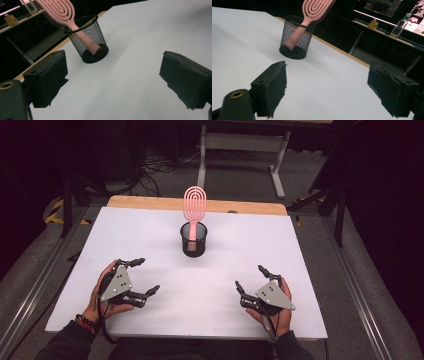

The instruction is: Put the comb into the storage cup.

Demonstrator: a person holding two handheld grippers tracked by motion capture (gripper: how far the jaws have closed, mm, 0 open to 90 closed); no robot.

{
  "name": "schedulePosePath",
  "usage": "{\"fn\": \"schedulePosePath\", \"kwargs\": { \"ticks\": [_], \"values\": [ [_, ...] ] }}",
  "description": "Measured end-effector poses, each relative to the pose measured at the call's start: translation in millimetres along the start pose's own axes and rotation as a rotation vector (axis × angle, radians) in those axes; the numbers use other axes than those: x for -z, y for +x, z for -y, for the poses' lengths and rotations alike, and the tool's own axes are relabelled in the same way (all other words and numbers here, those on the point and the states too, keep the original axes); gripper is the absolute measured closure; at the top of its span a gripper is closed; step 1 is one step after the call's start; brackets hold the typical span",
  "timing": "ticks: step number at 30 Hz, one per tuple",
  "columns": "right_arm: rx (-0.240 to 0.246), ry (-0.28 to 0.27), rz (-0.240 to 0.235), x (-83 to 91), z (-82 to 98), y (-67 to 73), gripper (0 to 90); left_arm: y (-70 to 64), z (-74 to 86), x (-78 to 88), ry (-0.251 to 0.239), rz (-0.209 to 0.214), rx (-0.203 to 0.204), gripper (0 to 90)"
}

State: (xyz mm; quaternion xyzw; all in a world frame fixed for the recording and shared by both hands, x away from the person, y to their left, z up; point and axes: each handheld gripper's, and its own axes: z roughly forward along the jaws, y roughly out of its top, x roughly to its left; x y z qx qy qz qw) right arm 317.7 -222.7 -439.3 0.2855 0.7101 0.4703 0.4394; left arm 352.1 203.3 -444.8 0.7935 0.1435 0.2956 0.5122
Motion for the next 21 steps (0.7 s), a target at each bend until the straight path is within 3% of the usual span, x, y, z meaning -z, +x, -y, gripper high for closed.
{"fn": "schedulePosePath", "kwargs": {
  "ticks": [12, 21],
  "values": [
    [-0.011, 0.015, 0.0, 1.8, 3.4, -0.5, 8.7, 0.1, 19.0, 9.5, 0.043, 0.006, 0.019, 6.7],
    [-0.023, 0.005, -0.044, 1.6, 5.4, -1.1, 4.3, 3.4, 34.9, 18.0, 0.06, -0.02, 0.063, 4.6]
  ]
}}
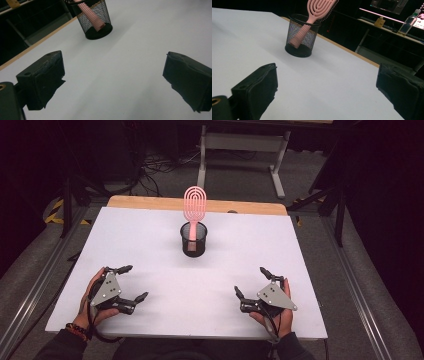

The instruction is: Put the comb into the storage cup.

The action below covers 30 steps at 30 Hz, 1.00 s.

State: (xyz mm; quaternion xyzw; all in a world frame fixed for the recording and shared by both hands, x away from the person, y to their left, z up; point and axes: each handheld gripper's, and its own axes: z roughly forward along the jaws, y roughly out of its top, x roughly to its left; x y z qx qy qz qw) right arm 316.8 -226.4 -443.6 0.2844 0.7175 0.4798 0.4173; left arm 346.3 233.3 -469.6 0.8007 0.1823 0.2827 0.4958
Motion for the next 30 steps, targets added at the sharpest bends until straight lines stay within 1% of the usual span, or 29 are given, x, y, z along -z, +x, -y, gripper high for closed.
{"fn": "schedulePosePath", "kwargs": {
  "ticks": [2, 4, 7, 9, 11, 14, 18, 19, 21, 23, 25, 27, 28, 30],
  "values": [
    [0.001, 0.002, -0.005, 0.0, 0.6, -0.7, 4.3, 0.1, 1.9, 0.8, 0.006, -0.011, 0.002, 4.4],
    [0.0, 0.007, -0.008, 0.2, 1.0, -1.5, 4.8, 0.1, 4.5, 2.4, 0.002, -0.014, 0.023, 4.3],
    [-0.001, 0.01, -0.017, -0.4, 1.9, -1.5, 4.9, 0.0, 7.3, 3.8, 0.005, -0.022, 0.021, 4.2],
    [0.013, 0.013, -0.016, -0.5, 1.5, -1.0, 4.9, 0.3, 7.3, 5.5, -0.002, -0.031, 0.027, 4.0],
    [0.011, 0.013, -0.017, -0.5, 1.3, -1.2, 5.0, 1.0, 7.2, 6.4, -0.004, -0.032, 0.036, 4.0],
    [0.009, 0.014, -0.016, -0.5, 1.5, -1.3, 5.1, 1.3, 7.5, 6.3, 0.001, -0.035, 0.035, 3.9],
    [0.021, 0.013, -0.016, -0.5, 2.1, 0.4, 5.5, 1.0, 6.2, 6.0, -0.003, -0.033, 0.037, 3.9],
    [0.025, 0.015, -0.016, -0.4, 2.2, 0.7, 5.5, 1.0, 5.7, 6.0, -0.003, -0.033, 0.03, 4.0],
    [0.024, 0.02, -0.019, -0.7, 2.3, 2.0, 5.6, 0.3, 6.2, 5.6, -0.004, -0.024, 0.032, 4.0],
    [0.029, 0.015, -0.017, -0.6, 1.5, 2.9, 5.7, -0.4, 6.2, 5.7, 0.002, -0.024, 0.021, 4.0],
    [0.033, 0.02, -0.019, -1.0, 0.9, 3.9, 5.7, -0.5, 6.1, 7.5, -0.007, -0.019, 0.021, 4.0],
    [0.035, 0.022, -0.019, -2.1, 0.8, 5.1, 6.3, -0.2, 6.1, 7.3, -0.007, -0.014, 0.023, 4.0],
    [0.038, 0.024, -0.019, -2.5, 0.9, 5.8, 6.6, 0.1, 5.9, 7.5, 0.001, -0.014, 0.015, 3.9],
    [0.044, 0.025, -0.017, -3.4, 1.1, 6.7, 6.7, 0.4, 5.8, 7.5, -0.003, -0.013, 0.013, 3.9]
  ]
}}
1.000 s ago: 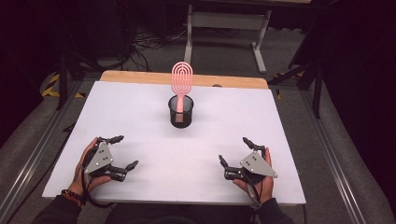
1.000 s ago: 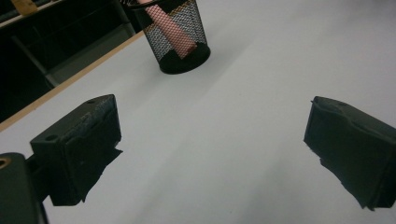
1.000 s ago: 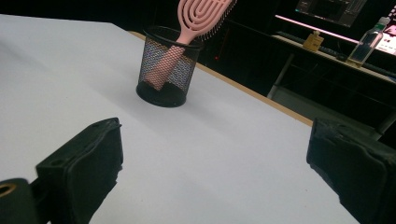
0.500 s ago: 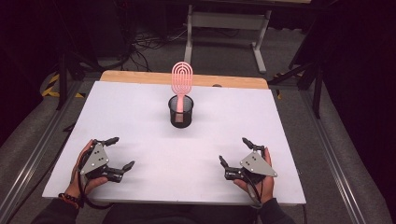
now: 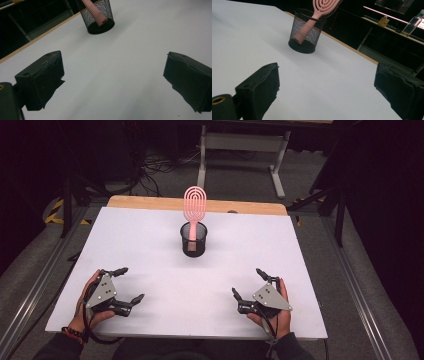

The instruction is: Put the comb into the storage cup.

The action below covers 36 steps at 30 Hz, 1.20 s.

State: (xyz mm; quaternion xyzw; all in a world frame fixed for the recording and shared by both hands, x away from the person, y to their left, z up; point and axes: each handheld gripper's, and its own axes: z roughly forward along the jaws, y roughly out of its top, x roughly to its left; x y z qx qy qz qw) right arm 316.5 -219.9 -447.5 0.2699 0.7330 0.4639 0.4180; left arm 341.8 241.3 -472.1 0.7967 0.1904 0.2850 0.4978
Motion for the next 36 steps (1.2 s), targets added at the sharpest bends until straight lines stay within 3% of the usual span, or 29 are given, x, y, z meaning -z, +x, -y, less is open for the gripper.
{"fn": "schedulePosePath", "kwargs": {
  "ticks": [25, 32, 36],
  "values": [
    [-0.016, -0.018, 0.005, 1.5, 1.0, -3.1, 7.0, -1.2, -2.0, -2.4, 0.009, -0.001, -0.018, 4.6],
    [0.013, -0.006, -0.014, -3.3, -0.5, -1.0, 6.6, 2.4, 0.2, 0.3, 0.004, -0.012, 0.006, 5.1],
    [-0.007, -0.032, 0.006, -1.1, -0.1, -3.1, 8.1, 5.0, -0.5, 1.7, -0.008, -0.023, 0.027, 5.3]
  ]
}}
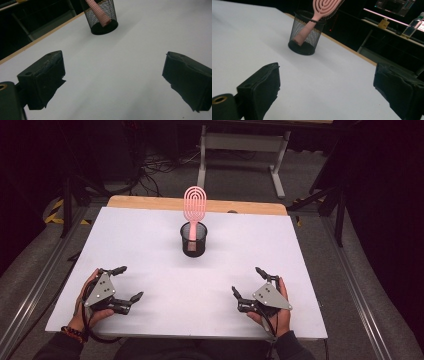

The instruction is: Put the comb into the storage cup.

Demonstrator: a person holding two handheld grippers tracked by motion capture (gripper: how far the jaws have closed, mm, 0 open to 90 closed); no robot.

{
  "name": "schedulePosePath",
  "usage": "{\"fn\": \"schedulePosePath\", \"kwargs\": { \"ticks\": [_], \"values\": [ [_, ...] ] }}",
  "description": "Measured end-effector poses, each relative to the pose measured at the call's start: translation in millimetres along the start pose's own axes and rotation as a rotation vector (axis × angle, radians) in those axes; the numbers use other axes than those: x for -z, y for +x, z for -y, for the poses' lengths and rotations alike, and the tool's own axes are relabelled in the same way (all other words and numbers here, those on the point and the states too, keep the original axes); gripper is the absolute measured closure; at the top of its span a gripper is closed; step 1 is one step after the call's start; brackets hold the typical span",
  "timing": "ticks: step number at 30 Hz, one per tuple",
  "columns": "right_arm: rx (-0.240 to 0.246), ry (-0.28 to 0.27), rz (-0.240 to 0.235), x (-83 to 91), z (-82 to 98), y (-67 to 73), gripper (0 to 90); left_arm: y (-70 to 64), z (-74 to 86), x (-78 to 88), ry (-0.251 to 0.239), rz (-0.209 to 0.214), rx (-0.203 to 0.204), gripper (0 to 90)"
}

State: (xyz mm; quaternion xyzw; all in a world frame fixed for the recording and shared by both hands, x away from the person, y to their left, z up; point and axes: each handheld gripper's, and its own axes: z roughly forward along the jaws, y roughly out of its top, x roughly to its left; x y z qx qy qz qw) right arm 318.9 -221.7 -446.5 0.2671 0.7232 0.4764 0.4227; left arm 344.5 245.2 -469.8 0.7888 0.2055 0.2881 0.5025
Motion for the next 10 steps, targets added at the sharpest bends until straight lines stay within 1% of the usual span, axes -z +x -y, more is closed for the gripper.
{"fn": "schedulePosePath", "kwargs": {
  "ticks": [2, 5, 7, 10],
  "values": [
    [-0.015, -0.004, 0.008, 1.3, -0.2, -2.1, 8.0, 1.8, -0.9, 0.0, 0.0, -0.007, 0.003, 5.4],
    [-0.025, 0.007, 0.007, 1.3, 3.4, -5.0, 8.0, 2.0, -3.4, -0.6, -0.001, -0.015, -0.005, 5.5],
    [-0.031, 0.018, 0.004, 0.5, 5.5, -7.0, 8.0, 2.1, -4.3, -0.8, 0.002, -0.019, -0.013, 5.4],
    [-0.042, 0.015, 0.011, -0.6, 6.4, -10.5, 8.0, 3.5, -4.0, -0.1, 0.014, -0.025, -0.017, 5.4]
  ]
}}
